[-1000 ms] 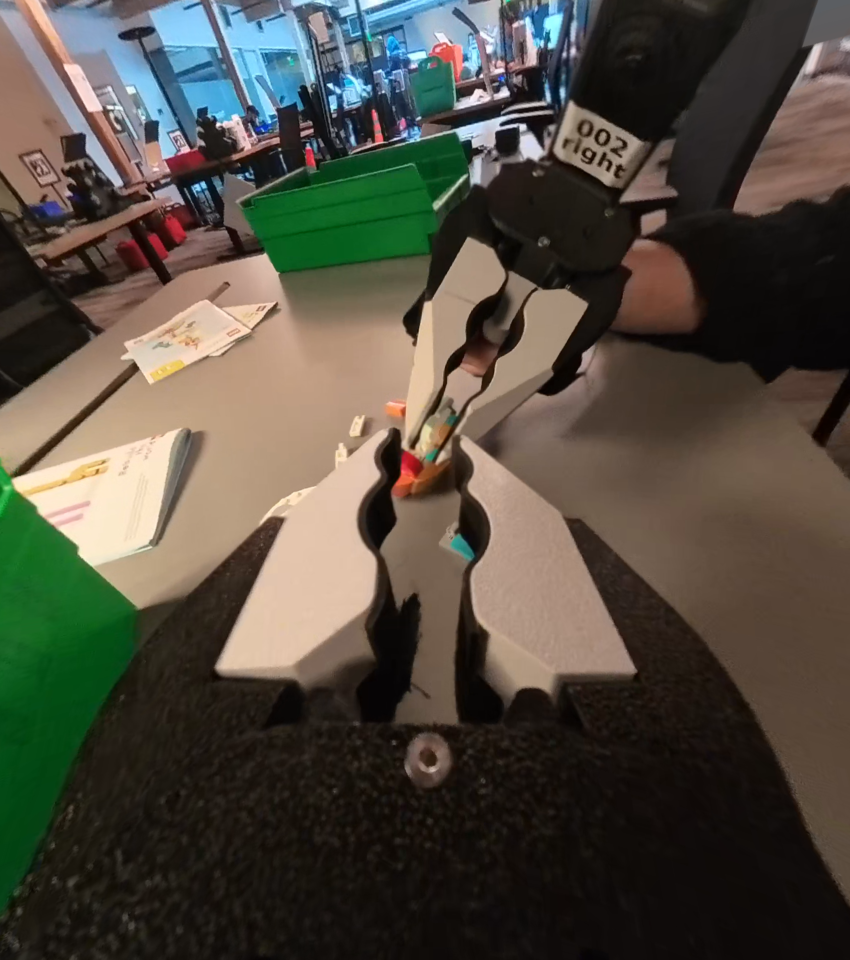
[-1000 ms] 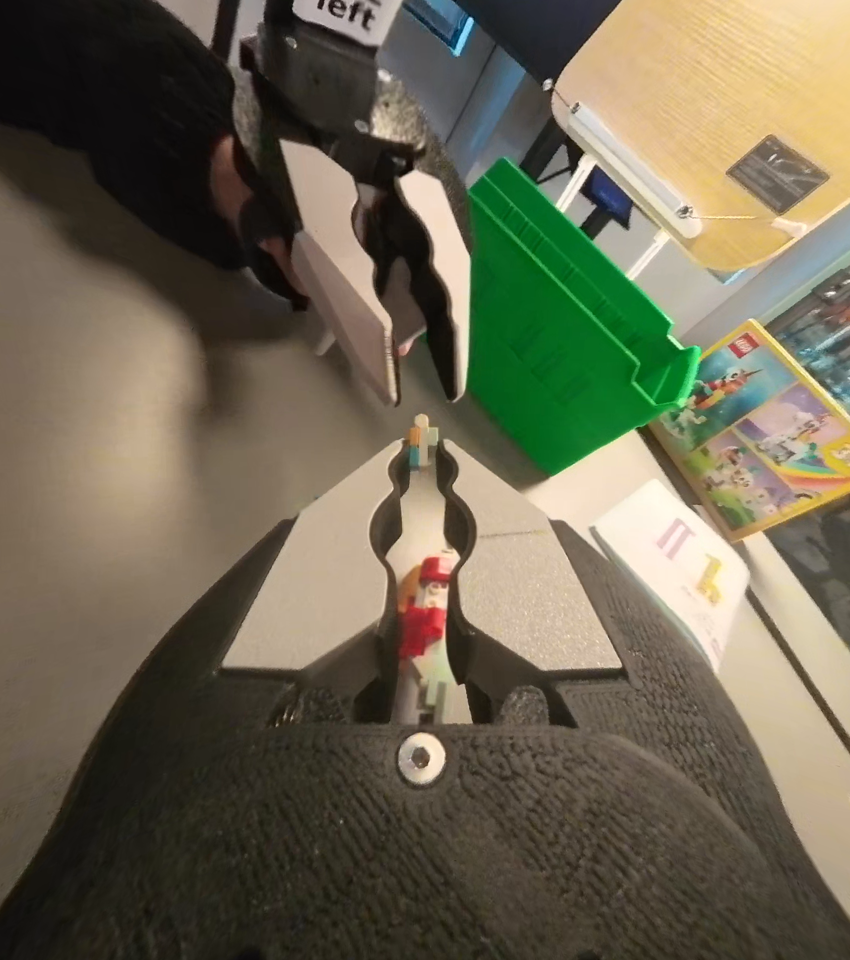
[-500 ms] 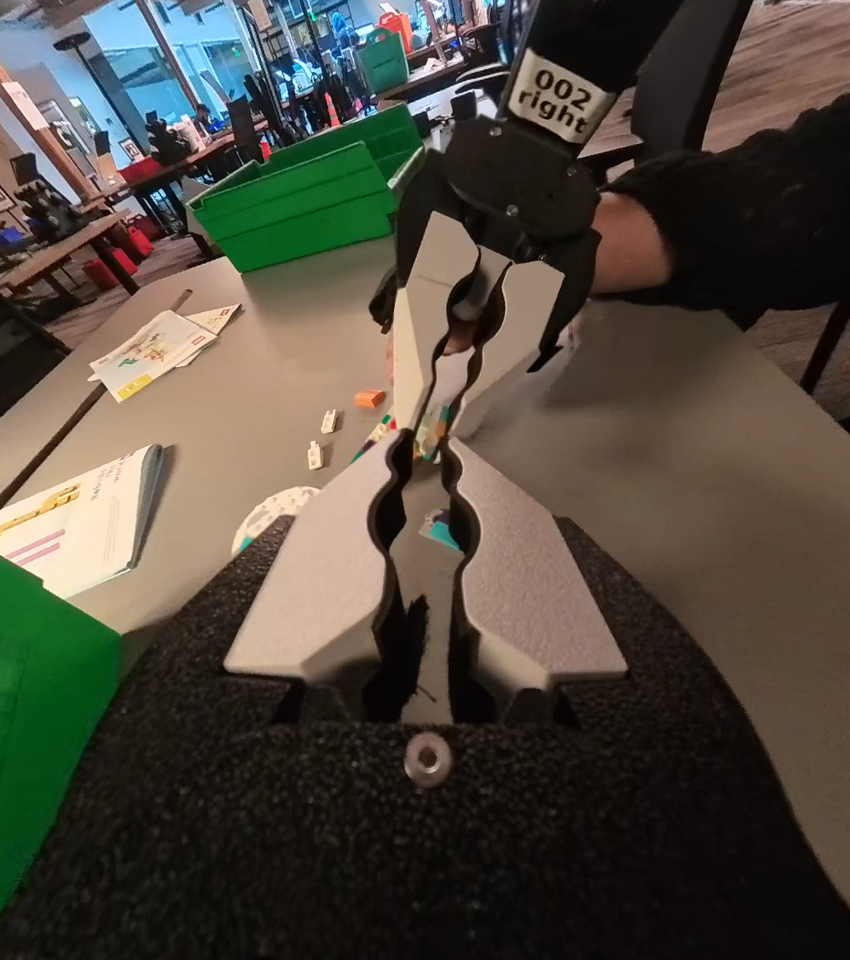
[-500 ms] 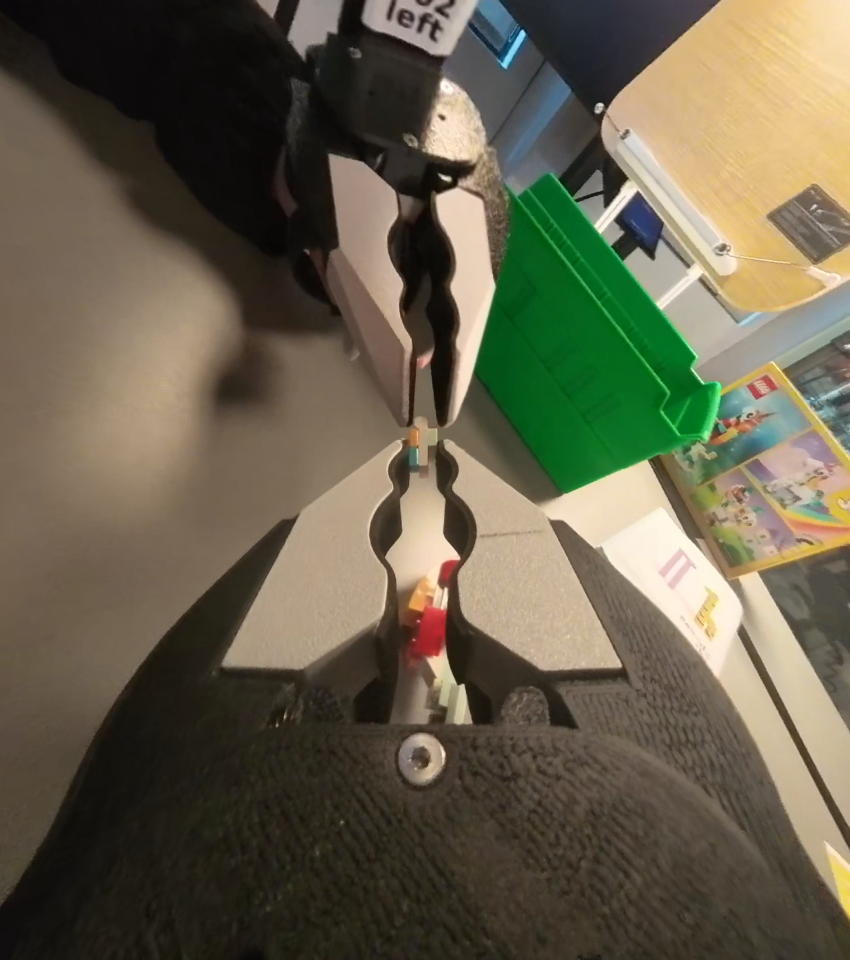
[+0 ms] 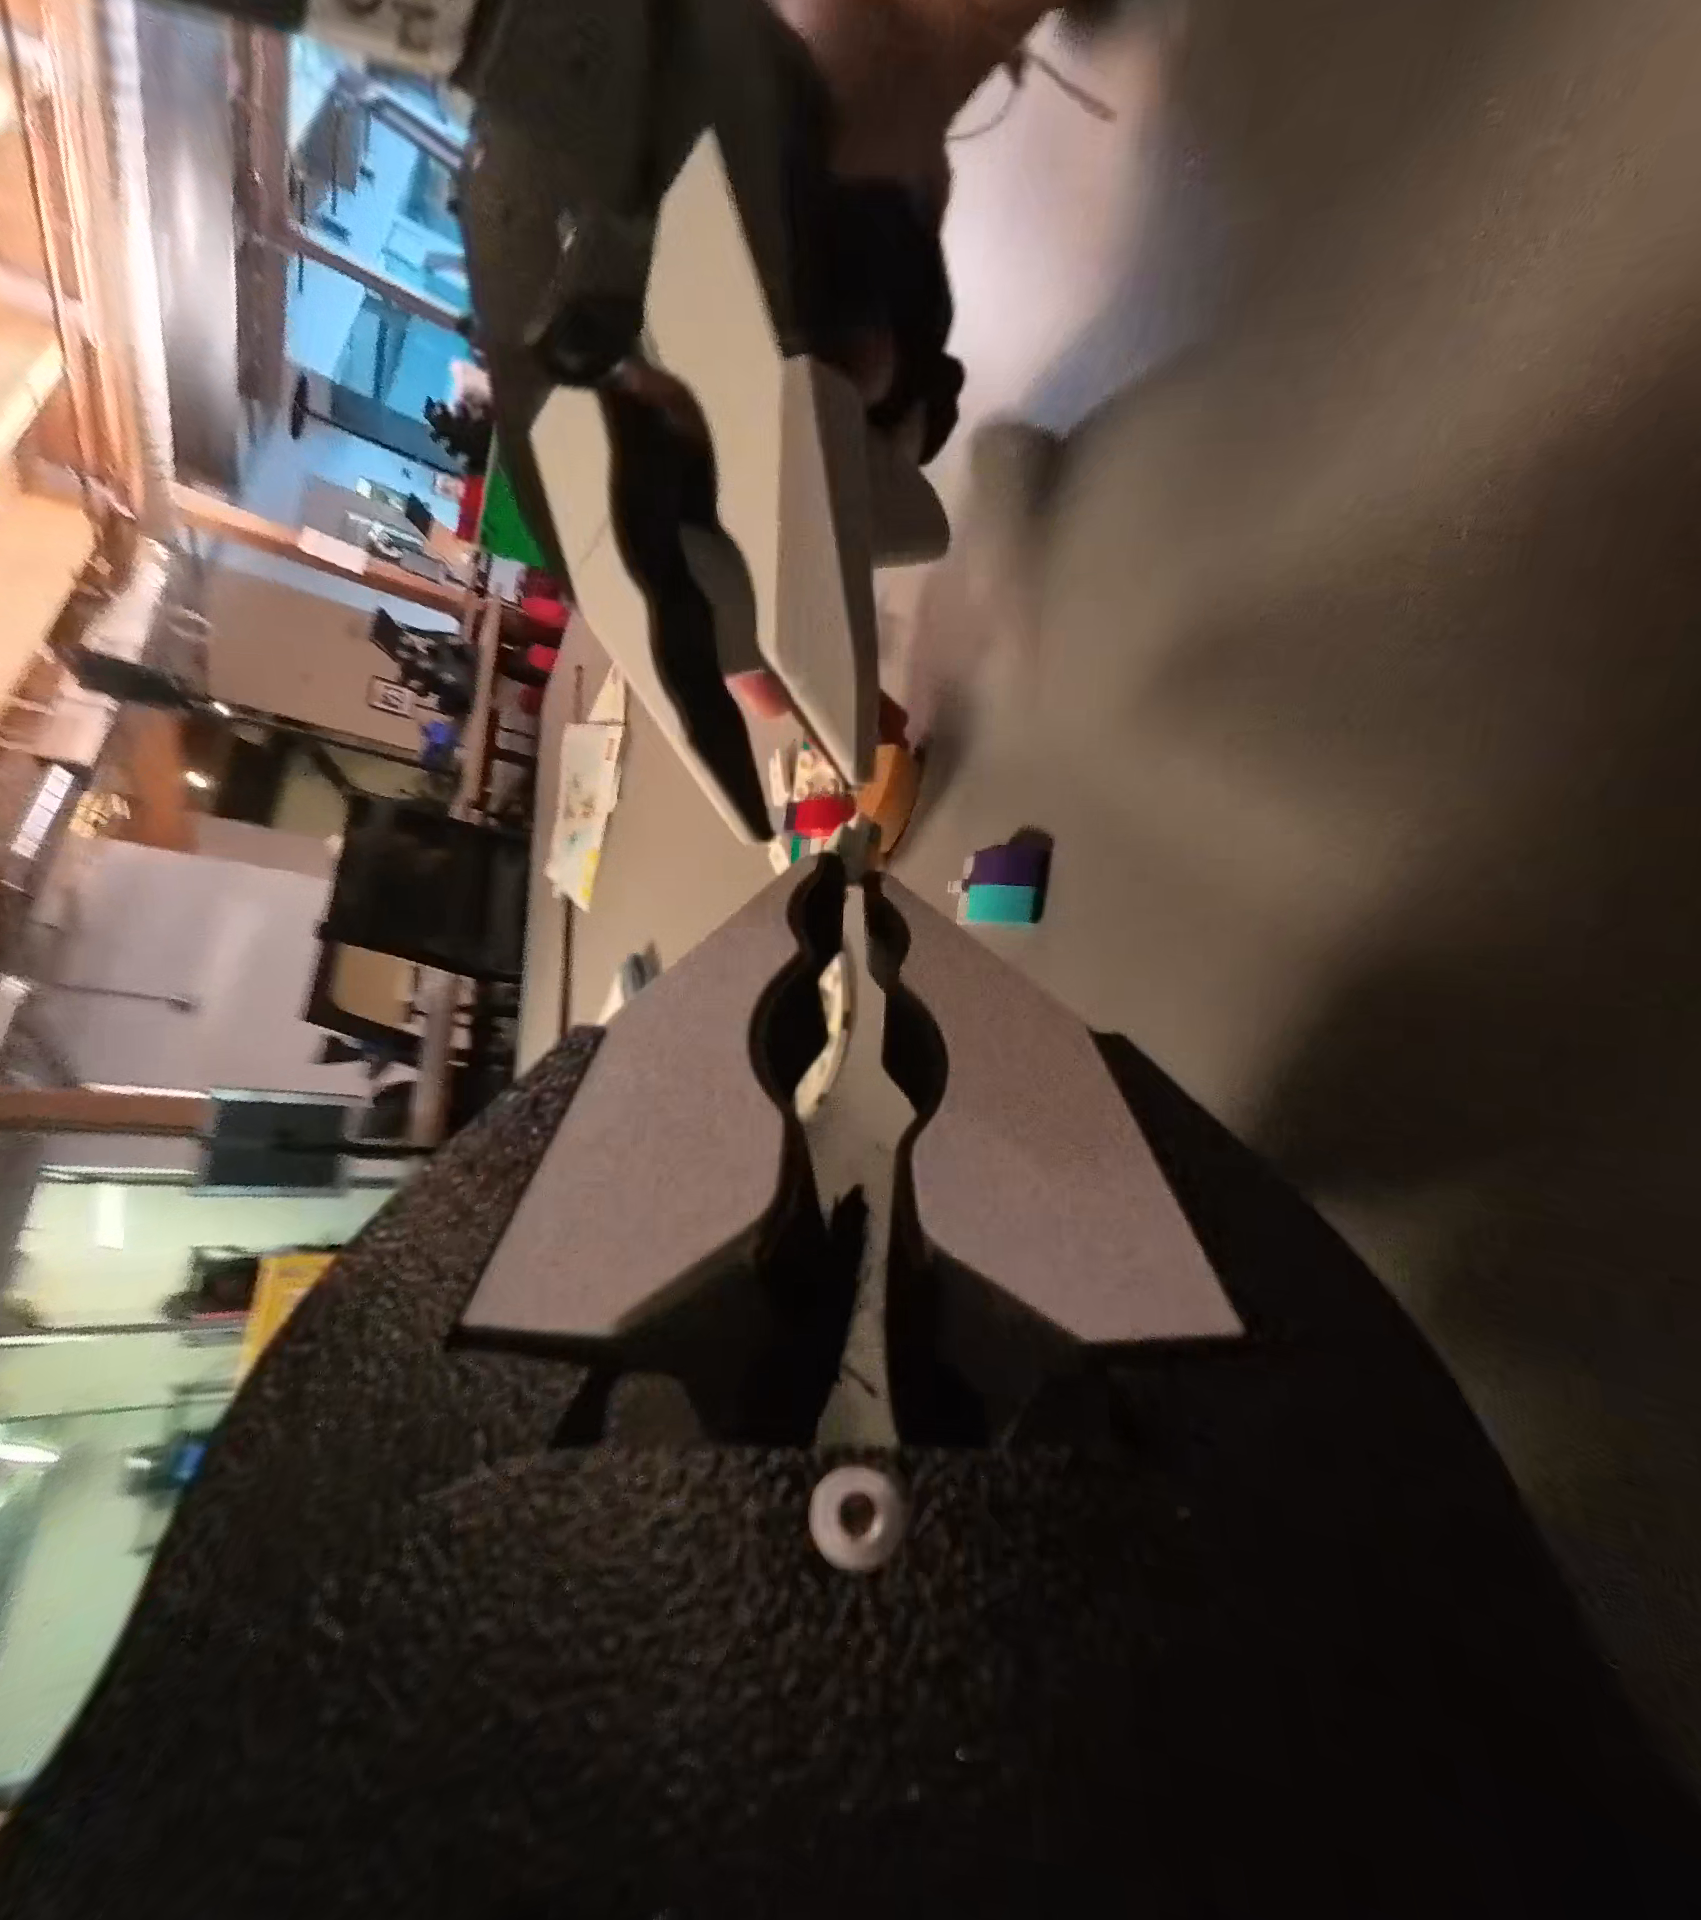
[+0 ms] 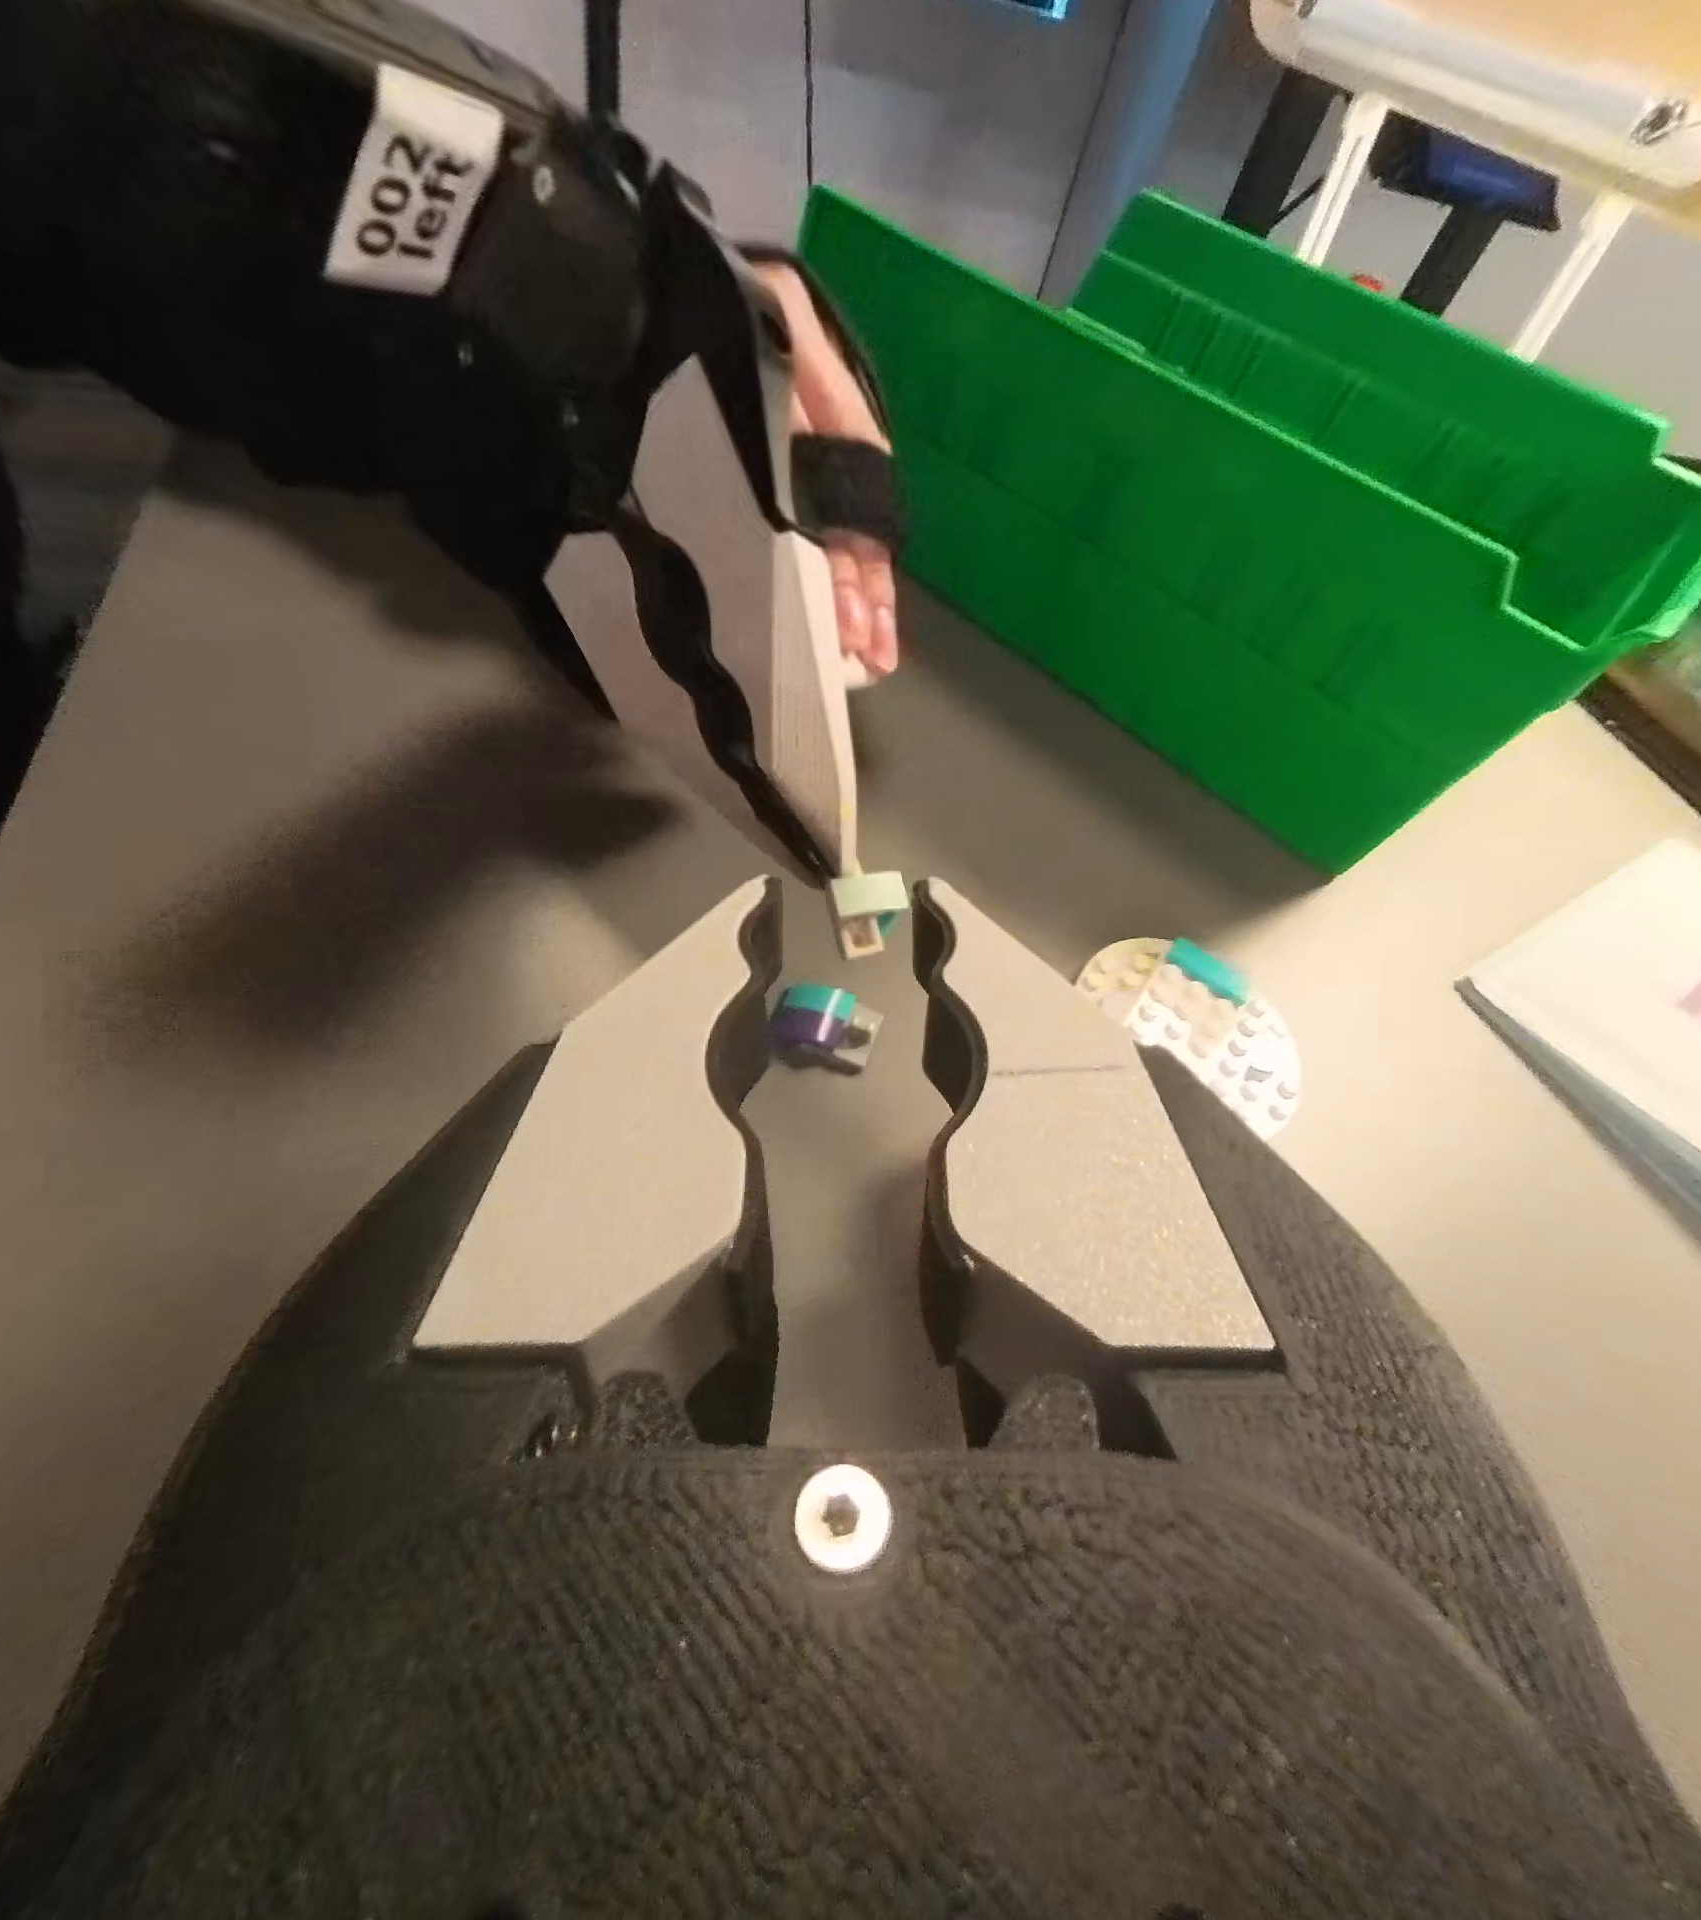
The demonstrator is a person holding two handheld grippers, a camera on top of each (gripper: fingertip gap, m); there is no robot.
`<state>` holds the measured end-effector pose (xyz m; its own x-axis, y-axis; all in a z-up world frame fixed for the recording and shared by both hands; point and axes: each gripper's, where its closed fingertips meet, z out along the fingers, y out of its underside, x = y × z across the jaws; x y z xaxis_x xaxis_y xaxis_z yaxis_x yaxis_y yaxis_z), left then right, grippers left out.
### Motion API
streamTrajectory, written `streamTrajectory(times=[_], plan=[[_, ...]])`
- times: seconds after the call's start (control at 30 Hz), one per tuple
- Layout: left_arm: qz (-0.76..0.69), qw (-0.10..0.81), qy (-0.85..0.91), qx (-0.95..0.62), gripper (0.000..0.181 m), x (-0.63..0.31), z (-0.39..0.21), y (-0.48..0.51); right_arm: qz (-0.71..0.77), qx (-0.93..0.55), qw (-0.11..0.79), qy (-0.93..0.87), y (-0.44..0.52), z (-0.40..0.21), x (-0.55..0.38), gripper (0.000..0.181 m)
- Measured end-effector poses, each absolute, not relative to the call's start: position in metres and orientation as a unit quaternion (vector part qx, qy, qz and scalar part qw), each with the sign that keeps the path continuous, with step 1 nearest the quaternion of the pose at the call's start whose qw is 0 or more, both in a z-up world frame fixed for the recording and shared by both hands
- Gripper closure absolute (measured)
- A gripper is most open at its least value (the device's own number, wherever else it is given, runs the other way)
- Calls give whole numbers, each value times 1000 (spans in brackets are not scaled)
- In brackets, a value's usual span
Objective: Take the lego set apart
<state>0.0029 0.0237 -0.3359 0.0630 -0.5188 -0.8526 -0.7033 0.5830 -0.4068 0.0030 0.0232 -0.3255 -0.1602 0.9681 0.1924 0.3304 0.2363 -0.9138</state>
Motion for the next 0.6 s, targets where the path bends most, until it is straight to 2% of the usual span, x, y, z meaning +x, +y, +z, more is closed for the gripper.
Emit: streamTrajectory(times=[0.2,0.37,0.6], plan=[[135,575,708,-388,179,9,-334,16,341,-484,416,-691,18,-337,0,151],[155,560,734,-353,179,13,-342,9,340,-479,398,-704,13,-343,2,165],[106,573,713,-391,179,15,-335,9,336,-467,408,-709,14,-336,5,167]])
